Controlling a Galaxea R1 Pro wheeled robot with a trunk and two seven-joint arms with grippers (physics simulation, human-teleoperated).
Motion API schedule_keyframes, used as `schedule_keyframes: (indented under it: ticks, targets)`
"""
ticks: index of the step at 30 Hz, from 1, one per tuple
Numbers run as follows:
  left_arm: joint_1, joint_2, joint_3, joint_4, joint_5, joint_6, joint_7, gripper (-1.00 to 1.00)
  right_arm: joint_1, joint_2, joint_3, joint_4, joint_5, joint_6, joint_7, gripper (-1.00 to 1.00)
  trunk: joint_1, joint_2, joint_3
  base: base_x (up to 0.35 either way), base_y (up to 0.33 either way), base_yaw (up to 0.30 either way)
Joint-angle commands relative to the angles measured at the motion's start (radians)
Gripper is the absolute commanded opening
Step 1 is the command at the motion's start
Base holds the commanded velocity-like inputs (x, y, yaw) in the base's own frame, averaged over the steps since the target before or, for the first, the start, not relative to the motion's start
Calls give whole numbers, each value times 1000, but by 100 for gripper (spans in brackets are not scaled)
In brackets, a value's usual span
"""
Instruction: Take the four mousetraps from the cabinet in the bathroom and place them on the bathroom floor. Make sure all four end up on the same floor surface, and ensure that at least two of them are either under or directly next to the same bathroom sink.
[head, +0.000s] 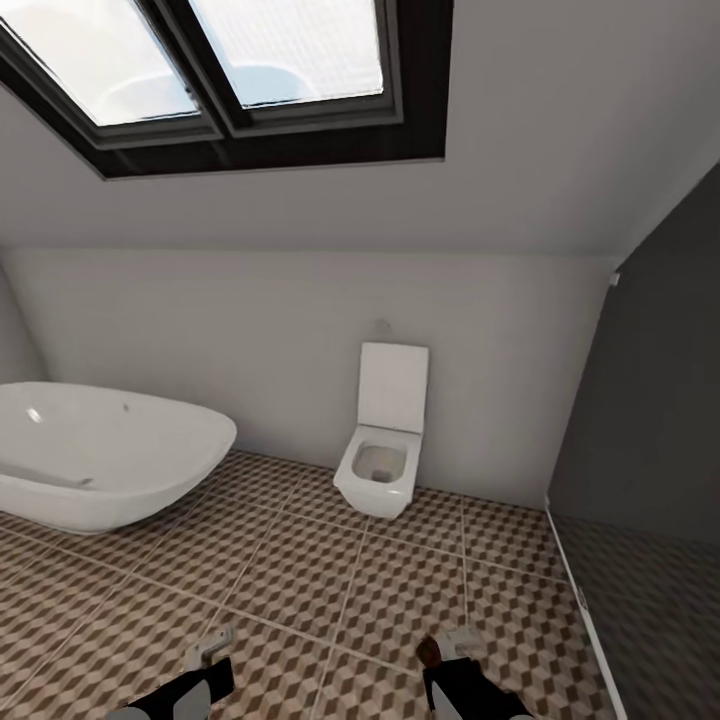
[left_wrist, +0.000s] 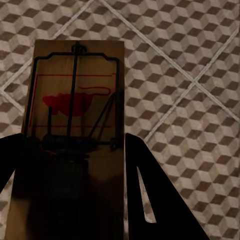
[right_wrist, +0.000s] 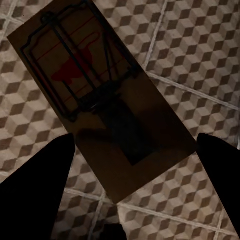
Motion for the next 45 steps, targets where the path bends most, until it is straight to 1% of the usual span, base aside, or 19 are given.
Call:
schedule_keyframes:
  ticks: [1, 8, 21, 26, 34, 45]
  targets:
    - [0, 2, -8, -2, 6, -1, 4, -100, 0, 0, 3, -2, 7, 7, 3, -100, 1, -1, -1, 324, 119, 0]
    - [0, 16, -8, -3, 5, -1, 4, -100, 0, 0, 3, -2, 7, -3, 3, -100, 1, -1, -1, 324, 139, 0]
    - [0, 17, -8, -3, 6, -1, 4, -100, 0, 0, 3, -2, 7, -4, 3, -100, 1, -1, -1, 314, 190, -2]
    - [0, 17, -8, -3, 6, -4, 4, -100, 0, 0, 3, -2, 7, -4, 3, -100, 1, -1, 0, 269, 203, -127]
    - [0, 17, -8, -3, 4, -11, 4, -100, 0, 0, 2, -2, 5, -4, 3, -100, 1, -1, 3, 39, 30, -227]
    - [0, 16, -13, -9, -11, -11, 4, -100, 0, 0, 1, -3, 5, -4, 3, -100, 1, -1, 8, 1, 1, -227]
